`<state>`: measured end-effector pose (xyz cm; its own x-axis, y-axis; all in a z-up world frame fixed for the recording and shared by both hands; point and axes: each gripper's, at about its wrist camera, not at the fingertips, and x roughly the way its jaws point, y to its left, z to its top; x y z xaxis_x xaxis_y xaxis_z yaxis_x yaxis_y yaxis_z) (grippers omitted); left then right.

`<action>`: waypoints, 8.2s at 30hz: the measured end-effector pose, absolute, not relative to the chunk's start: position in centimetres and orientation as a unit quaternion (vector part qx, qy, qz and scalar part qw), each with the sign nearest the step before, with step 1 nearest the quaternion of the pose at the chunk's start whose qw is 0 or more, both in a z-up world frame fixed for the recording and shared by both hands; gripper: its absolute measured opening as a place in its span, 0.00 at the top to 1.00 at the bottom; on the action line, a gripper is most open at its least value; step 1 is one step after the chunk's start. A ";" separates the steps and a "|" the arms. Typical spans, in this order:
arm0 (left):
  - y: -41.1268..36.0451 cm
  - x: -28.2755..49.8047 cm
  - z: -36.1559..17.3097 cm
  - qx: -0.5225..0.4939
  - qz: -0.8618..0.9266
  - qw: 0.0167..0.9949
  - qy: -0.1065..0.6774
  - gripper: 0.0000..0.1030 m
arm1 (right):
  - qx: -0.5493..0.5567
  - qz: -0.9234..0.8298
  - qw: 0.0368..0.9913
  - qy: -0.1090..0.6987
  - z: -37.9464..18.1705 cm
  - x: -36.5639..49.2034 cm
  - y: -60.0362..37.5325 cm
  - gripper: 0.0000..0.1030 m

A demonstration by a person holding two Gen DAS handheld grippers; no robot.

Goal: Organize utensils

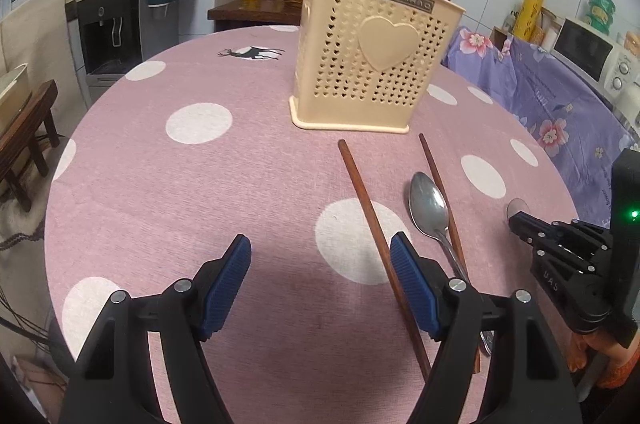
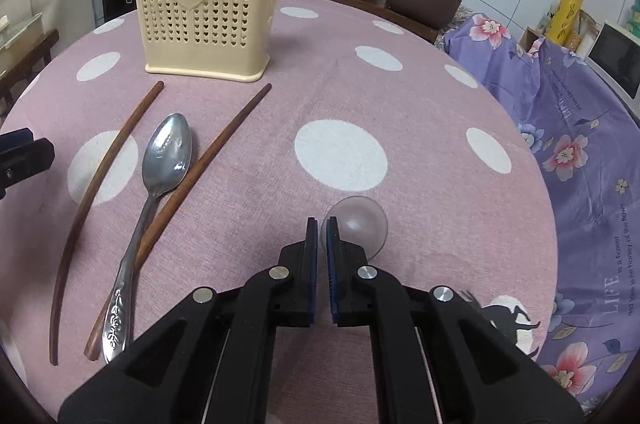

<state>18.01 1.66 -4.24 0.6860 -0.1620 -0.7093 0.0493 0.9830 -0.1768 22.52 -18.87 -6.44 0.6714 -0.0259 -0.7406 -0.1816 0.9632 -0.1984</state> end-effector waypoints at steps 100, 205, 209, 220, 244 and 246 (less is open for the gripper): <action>4.3 19.7 9.7 -0.101 -0.080 0.960 0.247 0.92 | 0.030 0.087 0.935 0.342 2.3 23.1 -22.7 0.84; 3.1 19.2 10.1 -0.096 -0.092 0.961 0.242 0.92 | 0.054 0.100 0.933 0.340 0.7 27.2 -21.7 0.93; 2.9 19.1 10.1 -0.095 -0.093 0.961 0.242 0.92 | 0.094 0.088 0.911 0.391 -1.5 28.1 -22.0 0.70; 2.6 18.8 10.2 -0.093 -0.096 0.961 0.241 0.92 | 0.158 0.081 0.879 0.443 -6.2 29.4 -23.2 0.67; 3.1 18.8 10.3 -0.099 -0.092 0.962 0.235 0.92 | -0.025 0.106 0.959 0.263 4.6 23.5 -20.4 0.97; 3.1 18.8 10.5 -0.098 -0.093 0.963 0.233 0.92 | -0.037 0.106 0.960 0.256 5.3 23.2 -20.2 0.97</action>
<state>18.78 3.15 10.48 0.8740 -0.2245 -0.4311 0.1327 0.9635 -0.2326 23.22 -20.24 5.30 0.8460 0.1852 -0.4999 -0.2231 0.9746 -0.0167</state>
